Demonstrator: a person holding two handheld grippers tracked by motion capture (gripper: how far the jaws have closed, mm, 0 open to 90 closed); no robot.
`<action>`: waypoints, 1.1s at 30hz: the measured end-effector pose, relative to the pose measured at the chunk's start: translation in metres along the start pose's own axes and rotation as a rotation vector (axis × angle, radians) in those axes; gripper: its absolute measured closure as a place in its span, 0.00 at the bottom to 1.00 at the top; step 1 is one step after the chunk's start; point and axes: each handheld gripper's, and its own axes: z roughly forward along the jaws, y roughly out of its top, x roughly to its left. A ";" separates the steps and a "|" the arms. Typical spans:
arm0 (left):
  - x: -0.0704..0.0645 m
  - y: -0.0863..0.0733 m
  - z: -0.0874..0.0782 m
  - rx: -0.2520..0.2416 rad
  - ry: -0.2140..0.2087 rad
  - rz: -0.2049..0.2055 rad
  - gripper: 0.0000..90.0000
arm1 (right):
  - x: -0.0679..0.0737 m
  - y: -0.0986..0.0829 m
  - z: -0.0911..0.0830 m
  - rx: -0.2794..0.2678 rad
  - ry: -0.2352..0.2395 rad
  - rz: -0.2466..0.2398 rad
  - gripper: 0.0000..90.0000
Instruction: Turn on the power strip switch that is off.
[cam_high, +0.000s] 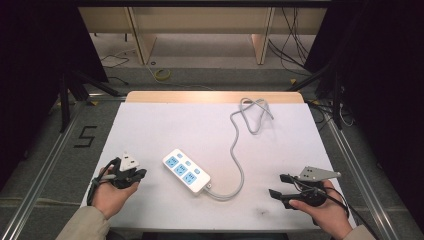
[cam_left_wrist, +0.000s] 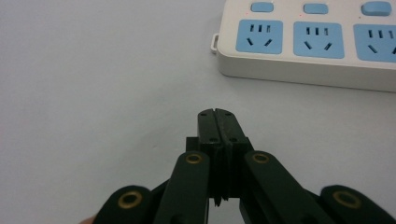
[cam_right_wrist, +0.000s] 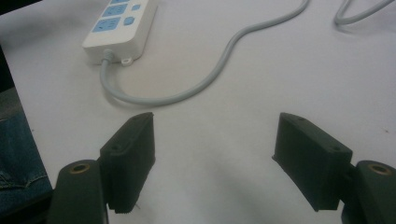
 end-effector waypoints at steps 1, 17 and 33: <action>-0.001 0.001 0.000 -0.003 -0.005 -0.004 1.00 | 0.000 0.000 0.000 0.000 0.000 0.000 0.33; -0.007 0.014 0.002 -0.008 -0.049 -0.028 1.00 | 0.000 0.000 0.001 0.005 -0.001 0.000 0.32; -0.013 0.021 0.006 -0.013 -0.072 -0.017 1.00 | 0.000 0.000 0.001 0.006 0.000 0.001 0.33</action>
